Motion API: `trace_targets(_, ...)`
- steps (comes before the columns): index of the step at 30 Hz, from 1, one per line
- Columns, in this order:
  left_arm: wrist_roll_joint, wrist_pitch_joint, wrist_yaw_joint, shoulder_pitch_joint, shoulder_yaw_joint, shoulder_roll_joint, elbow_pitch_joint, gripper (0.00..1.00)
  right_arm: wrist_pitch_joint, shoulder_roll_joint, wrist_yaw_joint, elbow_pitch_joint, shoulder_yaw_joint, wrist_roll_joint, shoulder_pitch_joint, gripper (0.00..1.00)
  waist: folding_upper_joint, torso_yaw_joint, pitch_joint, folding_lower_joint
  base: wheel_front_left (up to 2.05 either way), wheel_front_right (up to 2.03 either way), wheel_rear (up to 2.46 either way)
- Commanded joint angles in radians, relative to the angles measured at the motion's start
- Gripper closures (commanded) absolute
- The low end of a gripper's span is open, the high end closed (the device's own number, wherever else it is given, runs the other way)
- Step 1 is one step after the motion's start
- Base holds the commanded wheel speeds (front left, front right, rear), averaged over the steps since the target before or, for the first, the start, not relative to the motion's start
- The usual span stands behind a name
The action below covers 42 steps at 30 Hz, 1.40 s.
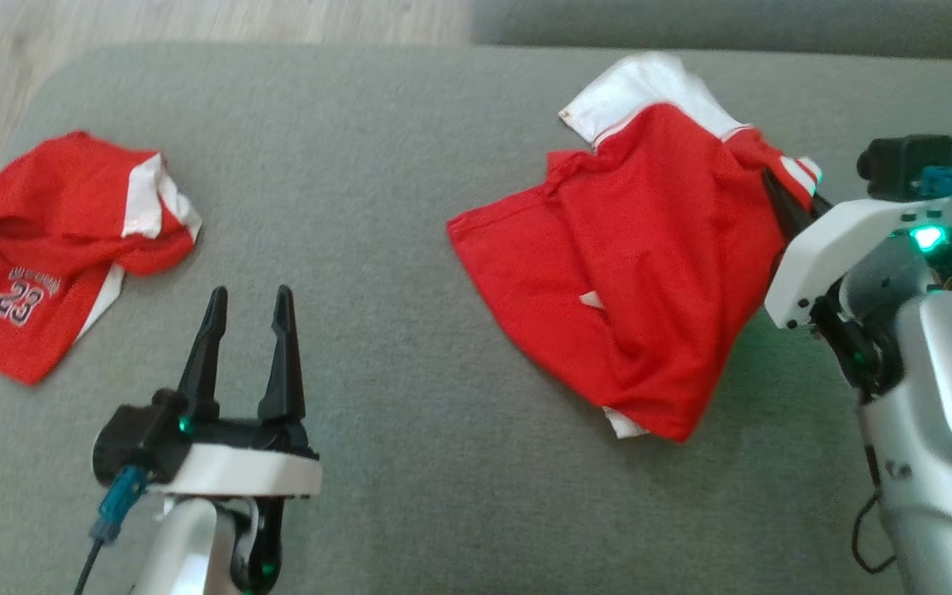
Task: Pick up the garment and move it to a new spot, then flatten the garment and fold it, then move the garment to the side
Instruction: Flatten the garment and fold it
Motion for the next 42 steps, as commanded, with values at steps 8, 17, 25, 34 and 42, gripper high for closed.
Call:
trace_targets(8,0.007,-0.010,0.002,0.022,0.060,0.008,-0.044,0.00,0.166,0.030,-0.001,-0.562,-0.020,-0.035,0.125,1.00,0.0000,-0.047,-0.046,0.0000,0.00,0.00,0.00)
trace_targets(17,0.000,-0.010,0.002,-0.006,0.038,0.007,-0.060,0.00,0.215,0.028,-0.001,-0.487,-0.152,-0.073,0.050,1.00,0.0000,-0.015,0.008,0.0000,0.00,0.00,0.00)
trace_targets(25,-0.007,-0.010,0.002,-0.050,-0.001,0.005,-0.058,0.00,0.054,-0.018,-0.001,-0.145,-0.205,-0.099,-0.149,1.00,0.0000,0.060,0.080,0.0000,0.00,0.00,0.00)
trace_targets(34,-0.012,-0.010,0.002,-0.069,-0.014,0.004,-0.047,0.00,-0.120,-0.009,-0.001,0.159,-0.194,-0.145,-0.269,0.00,0.0000,0.083,0.084,0.0000,0.00,0.00,0.00)
trace_targets(42,-0.002,-0.010,0.002,-0.015,0.028,0.004,-0.040,0.00,-0.131,0.009,-0.001,0.112,-0.151,-0.151,-0.123,0.00,0.0000,0.003,-0.015,0.0000,0.00,0.00,0.00)
